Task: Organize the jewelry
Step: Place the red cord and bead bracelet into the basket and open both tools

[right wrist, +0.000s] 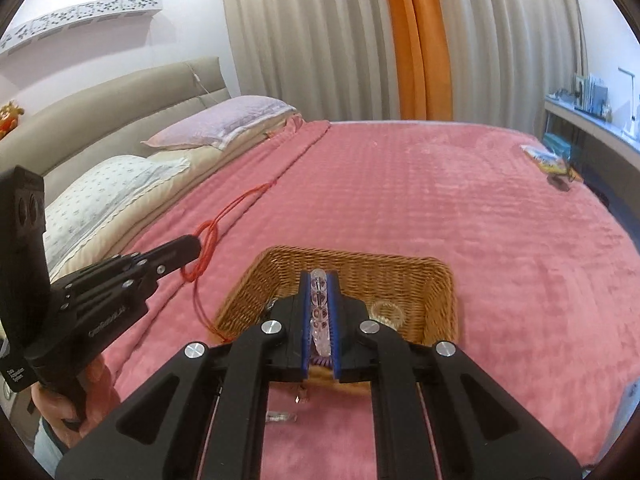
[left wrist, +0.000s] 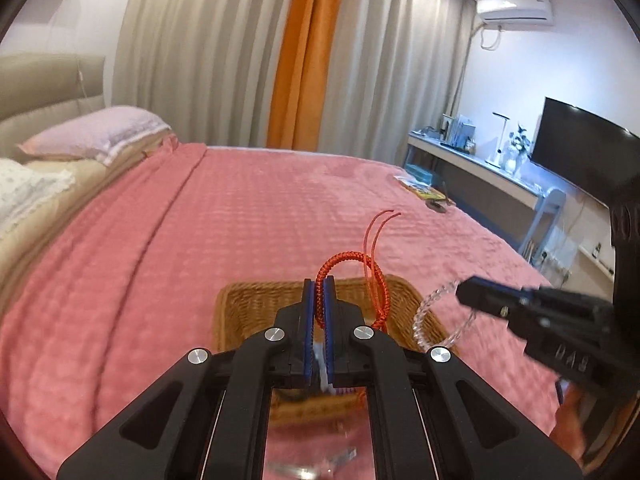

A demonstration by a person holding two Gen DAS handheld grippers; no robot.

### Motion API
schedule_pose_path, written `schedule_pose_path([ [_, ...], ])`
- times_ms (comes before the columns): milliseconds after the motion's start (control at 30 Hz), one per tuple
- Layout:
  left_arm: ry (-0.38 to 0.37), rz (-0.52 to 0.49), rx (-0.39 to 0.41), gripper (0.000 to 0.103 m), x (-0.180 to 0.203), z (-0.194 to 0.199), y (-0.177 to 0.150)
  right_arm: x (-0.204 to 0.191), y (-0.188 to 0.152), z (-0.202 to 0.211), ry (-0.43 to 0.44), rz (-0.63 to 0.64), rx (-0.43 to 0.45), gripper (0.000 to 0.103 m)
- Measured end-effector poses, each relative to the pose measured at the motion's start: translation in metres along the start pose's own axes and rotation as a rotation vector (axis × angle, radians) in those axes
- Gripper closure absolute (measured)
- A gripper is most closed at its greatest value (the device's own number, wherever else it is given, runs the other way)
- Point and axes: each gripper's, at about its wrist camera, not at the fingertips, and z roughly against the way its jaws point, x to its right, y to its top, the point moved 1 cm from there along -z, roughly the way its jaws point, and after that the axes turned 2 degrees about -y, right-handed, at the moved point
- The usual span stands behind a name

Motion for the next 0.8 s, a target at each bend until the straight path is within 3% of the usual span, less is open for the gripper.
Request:
schedule_pose_path([
  [267,0.014,0.041,-0.097,0.100,-0.016,-0.081,-0.030,0.027,-0.010,-0.085,0.033,-0.114,-0.085,0.097],
  [567,0.008,0.037,-0.177,0.099,-0.023,-0.117,-0.050,0.046,-0.034,-0.134,0.010,-0.157,-0.152,0.097],
  [633,0.002,0.037,-0.196,0.092,-0.024,-0.120,-0.052,0.048,-0.037,-0.137,-0.016,-0.157,-0.155,0.096],
  [700,0.002,0.044,-0.193,0.074,-0.026,-0.114,-0.052,0.051,-0.038,-0.140,-0.018,-0.161,-0.168,0.093],
  [767,-0.008,0.056,-0.178,0.063,-0.029,-0.104,-0.049,0.051,-0.039,-0.134,-0.006,-0.160,-0.164,0.091],
  [800,-0.024,0.059,-0.164,0.062,-0.030,-0.094,-0.045,0.051,-0.038,-0.128,-0.003,-0.155,-0.153,0.090],
])
